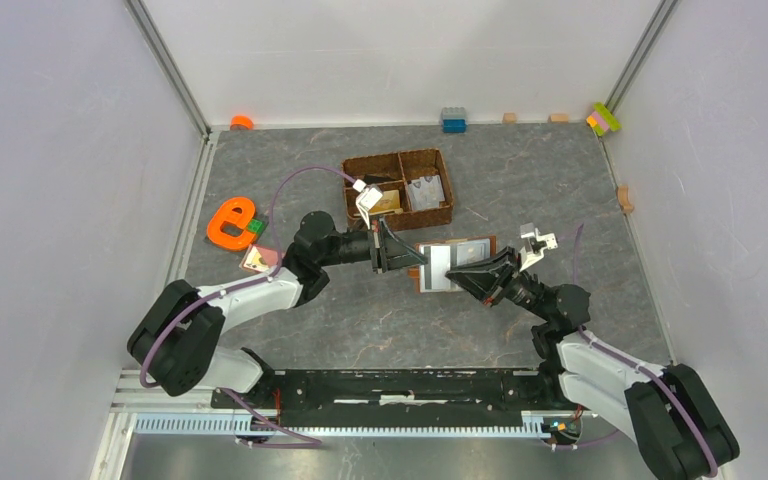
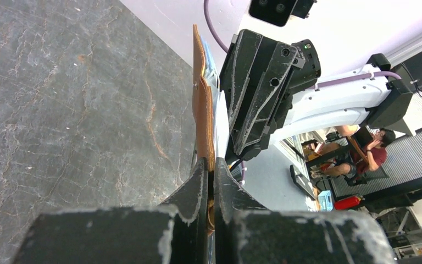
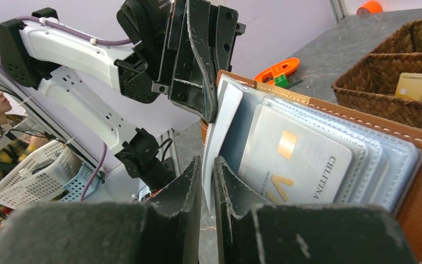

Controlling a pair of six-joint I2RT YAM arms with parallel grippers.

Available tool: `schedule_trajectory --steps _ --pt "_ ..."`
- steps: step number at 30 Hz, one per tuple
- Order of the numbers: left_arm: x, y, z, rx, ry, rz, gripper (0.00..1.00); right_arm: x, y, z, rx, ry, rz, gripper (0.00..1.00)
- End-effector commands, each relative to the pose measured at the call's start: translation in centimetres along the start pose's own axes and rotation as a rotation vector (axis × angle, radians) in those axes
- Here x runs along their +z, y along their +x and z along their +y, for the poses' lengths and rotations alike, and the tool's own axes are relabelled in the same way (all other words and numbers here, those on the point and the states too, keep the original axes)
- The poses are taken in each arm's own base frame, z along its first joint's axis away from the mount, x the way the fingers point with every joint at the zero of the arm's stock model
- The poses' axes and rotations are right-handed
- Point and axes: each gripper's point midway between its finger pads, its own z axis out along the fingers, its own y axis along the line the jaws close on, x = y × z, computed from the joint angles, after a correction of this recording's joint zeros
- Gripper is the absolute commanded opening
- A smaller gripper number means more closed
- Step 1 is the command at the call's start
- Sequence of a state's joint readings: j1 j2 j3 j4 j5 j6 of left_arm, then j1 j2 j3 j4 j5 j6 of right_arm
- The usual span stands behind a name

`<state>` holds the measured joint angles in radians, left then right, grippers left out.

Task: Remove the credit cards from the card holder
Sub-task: Remove the credit card from the card holder.

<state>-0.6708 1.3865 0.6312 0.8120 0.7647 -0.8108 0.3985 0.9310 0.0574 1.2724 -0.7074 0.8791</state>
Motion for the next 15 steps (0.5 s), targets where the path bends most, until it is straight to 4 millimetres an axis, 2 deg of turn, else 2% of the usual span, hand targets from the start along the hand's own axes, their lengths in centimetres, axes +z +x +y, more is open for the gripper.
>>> schedule_trajectory --steps 1,9,13,15 --pt "1.0 0.1 -0.7 0.027 0.019 -0.010 0.03 0.0 -1.3 4.5 -0.062 -0.201 -0.019 0.18" --pt "1.1 0.3 -1.2 0.056 0.024 -0.007 0.04 0.3 -0.9 3.7 -0.039 -0.170 -0.004 0.16" --pt "1.1 0.2 -1.4 0.050 0.031 -0.005 0.11 0.4 -0.7 2.7 -0.033 -0.130 0.004 0.02" --pt "1.0 0.1 -1.5 0.053 0.032 -0.010 0.13 0.5 -0.6 2.0 -0.035 -0.094 0.004 0.00"
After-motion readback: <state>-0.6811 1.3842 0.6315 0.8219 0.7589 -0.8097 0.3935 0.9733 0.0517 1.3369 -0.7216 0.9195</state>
